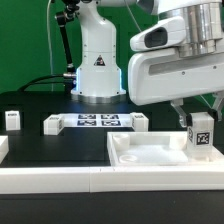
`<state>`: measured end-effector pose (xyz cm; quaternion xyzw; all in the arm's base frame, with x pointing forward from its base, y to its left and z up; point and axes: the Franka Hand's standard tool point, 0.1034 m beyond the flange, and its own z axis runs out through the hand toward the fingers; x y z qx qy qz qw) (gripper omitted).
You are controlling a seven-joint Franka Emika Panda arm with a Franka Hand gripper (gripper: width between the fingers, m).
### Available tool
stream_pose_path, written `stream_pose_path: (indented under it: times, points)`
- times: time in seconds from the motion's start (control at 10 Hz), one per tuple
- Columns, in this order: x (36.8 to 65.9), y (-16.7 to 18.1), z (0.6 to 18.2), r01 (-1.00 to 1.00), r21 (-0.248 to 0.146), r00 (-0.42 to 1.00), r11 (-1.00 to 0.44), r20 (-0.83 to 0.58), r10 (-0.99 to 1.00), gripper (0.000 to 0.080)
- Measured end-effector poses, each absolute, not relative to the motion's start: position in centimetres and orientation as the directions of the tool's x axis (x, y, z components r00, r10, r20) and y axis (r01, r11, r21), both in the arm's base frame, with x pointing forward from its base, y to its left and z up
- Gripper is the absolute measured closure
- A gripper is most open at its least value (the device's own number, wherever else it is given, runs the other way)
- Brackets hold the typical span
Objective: Assemble square table
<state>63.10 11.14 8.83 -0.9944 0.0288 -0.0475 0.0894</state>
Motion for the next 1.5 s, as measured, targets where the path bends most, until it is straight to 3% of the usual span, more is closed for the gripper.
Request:
stream_pose_path:
  times: [0.2,0.5,1.0,1.5]
  points:
    - [63.09,10.79,8.88,-0.232,-0.216,0.963,-0.948,0.082,-0.255,0.0508]
    - [63.11,10.81,8.88,-0.461,-0.227,0.876,-0.858,0.038,-0.481,0.0508]
    - [62.91,11.03,8.82,-0.773,-0.199,0.622,-0.603,-0.047,-0.782,0.0505]
    - [62.61,11.45,8.72,-0.920,-0.164,0.378,-0.357,-0.119,-0.918,0.0505]
